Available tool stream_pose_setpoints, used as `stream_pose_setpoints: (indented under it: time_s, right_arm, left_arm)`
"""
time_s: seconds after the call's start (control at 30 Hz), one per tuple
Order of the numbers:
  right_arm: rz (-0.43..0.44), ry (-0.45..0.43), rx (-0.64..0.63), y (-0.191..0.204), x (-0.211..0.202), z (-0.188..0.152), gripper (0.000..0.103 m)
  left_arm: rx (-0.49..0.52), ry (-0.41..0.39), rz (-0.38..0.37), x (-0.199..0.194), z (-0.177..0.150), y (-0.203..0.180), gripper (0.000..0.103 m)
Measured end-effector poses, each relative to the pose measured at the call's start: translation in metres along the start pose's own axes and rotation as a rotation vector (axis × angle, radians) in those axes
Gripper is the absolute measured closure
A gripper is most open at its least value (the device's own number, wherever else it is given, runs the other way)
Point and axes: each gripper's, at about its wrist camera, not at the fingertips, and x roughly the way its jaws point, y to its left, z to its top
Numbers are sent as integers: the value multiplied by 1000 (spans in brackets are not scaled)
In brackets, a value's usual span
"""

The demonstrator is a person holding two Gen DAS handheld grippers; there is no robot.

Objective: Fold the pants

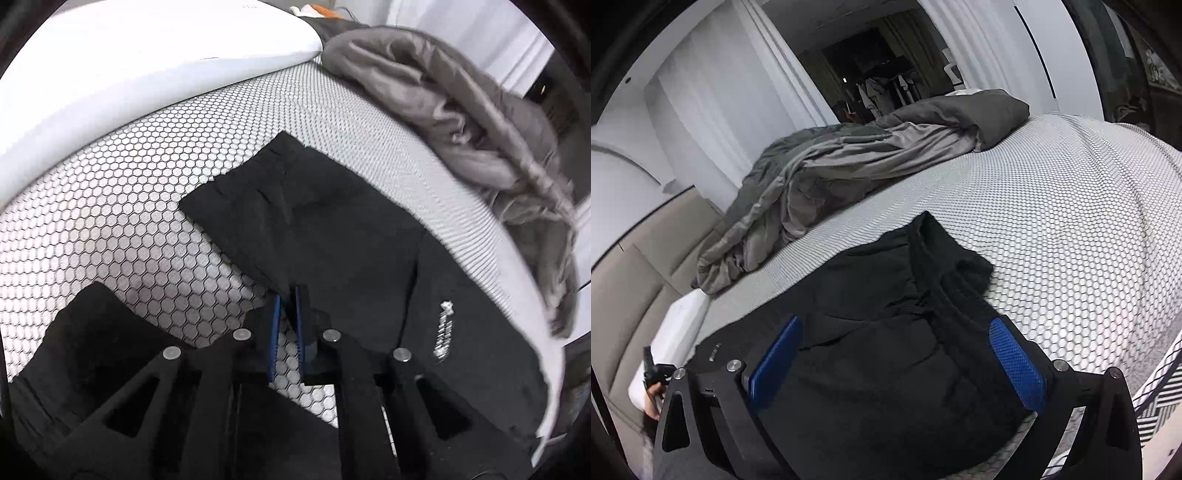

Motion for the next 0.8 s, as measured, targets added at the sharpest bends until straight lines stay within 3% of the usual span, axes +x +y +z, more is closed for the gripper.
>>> stream_pose_setpoints:
  time_s: [0.03,0.07,0.13,0.2,0.27,0.47,0.57,0.63,0.67,0.73,0.77,0.8]
  right_arm:
    - [-8,11,3,-4,2,2,1]
    - [-8,27,8,-8,6,4,1]
    - [-17,62,16,-15,15,10,1]
    - [-10,95,13,-21,30,21,1]
    - [21,124,28,-26,48,33,2]
    - [61,186,71,-33,126,82,9]
    - [91,225,114,-33,164,101,11]
    - [98,253,101,-29,189,108,18]
    - [90,278,94,-28,204,111,25]
    - [73,354,83,-23,233,113,50]
    - [64,409,66,-19,247,113,80]
    - [59,432,42,-14,253,114,97]
  left_arm:
    - [4,-17,-7,-4,-2,-3,97]
    - [22,-35,-25,-12,-4,-7,89]
    - [52,-72,-45,-30,-8,-13,66]
    - [80,-100,-64,-50,-12,-14,19]
    - [105,-124,-91,-68,-16,-18,1]
    - [120,-163,-124,-118,-41,4,1]
    - [103,-181,-88,-138,-55,22,1]
    - [99,-179,-74,-142,-60,33,1]
    - [99,-178,-67,-147,-66,46,1]
    - [95,-180,-42,-146,-68,59,1]
    - [91,-184,-37,-148,-69,65,1]
    - [85,-184,-34,-145,-70,70,1]
